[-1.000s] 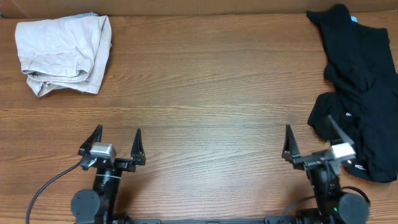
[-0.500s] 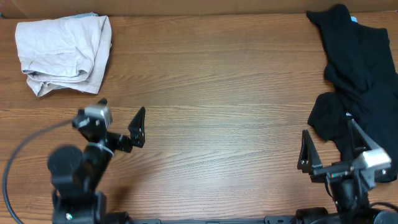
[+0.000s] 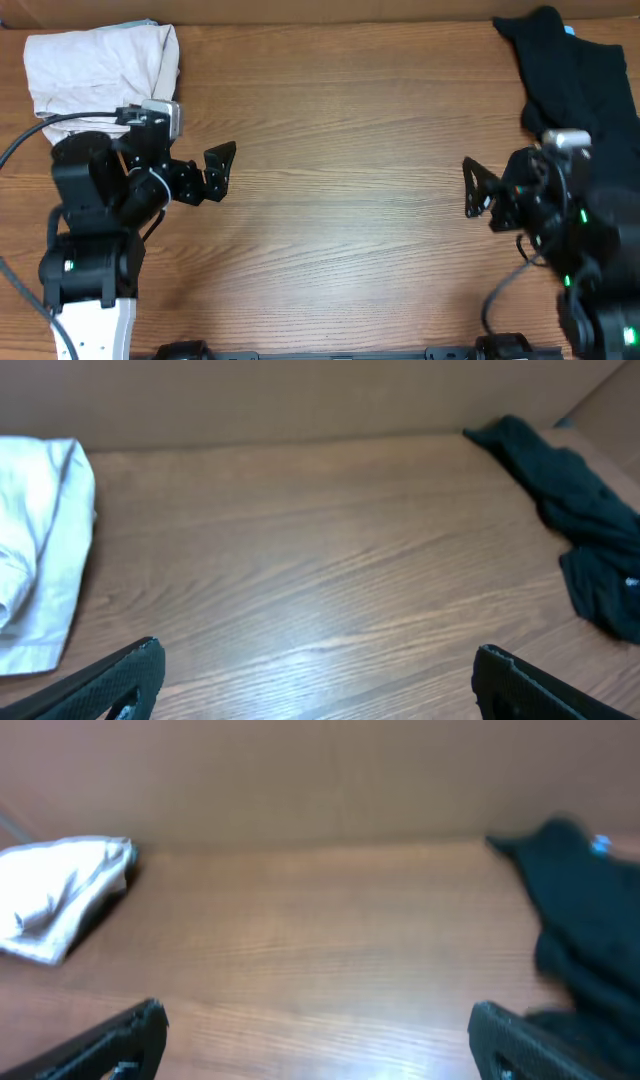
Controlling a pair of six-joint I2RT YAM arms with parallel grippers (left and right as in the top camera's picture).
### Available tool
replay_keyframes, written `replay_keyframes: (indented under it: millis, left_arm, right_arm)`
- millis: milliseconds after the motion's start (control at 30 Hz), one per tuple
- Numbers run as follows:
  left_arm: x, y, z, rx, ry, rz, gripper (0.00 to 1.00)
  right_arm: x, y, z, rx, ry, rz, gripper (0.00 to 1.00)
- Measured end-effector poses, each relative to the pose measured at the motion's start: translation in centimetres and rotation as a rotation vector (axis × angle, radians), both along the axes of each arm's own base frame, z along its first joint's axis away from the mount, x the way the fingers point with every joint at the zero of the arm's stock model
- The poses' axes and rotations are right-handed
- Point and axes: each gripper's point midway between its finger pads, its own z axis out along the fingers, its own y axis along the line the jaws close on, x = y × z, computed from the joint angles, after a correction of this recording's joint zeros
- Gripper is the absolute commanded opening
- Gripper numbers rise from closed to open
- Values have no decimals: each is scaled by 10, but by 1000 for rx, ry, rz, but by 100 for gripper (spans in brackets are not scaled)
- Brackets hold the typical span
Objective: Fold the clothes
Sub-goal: 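Raise both arms and reach the right gripper toward the black shirt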
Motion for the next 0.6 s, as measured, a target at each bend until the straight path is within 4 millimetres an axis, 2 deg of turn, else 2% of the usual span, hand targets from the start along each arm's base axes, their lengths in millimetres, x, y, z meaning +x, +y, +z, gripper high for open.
replay_keyframes:
  millis: [200,433,600]
  left_arm:
    - [12,1,-25,27,76,-23,100]
    - [19,2,-57,26,192,-33,100]
    - [24,2,-70,21,236,-35,100]
  right_arm:
    - [30,5,-34,-4,160,15,100]
    - [45,17,-68,21,291,65,100]
    - [54,25,-93,43,381,99,100]
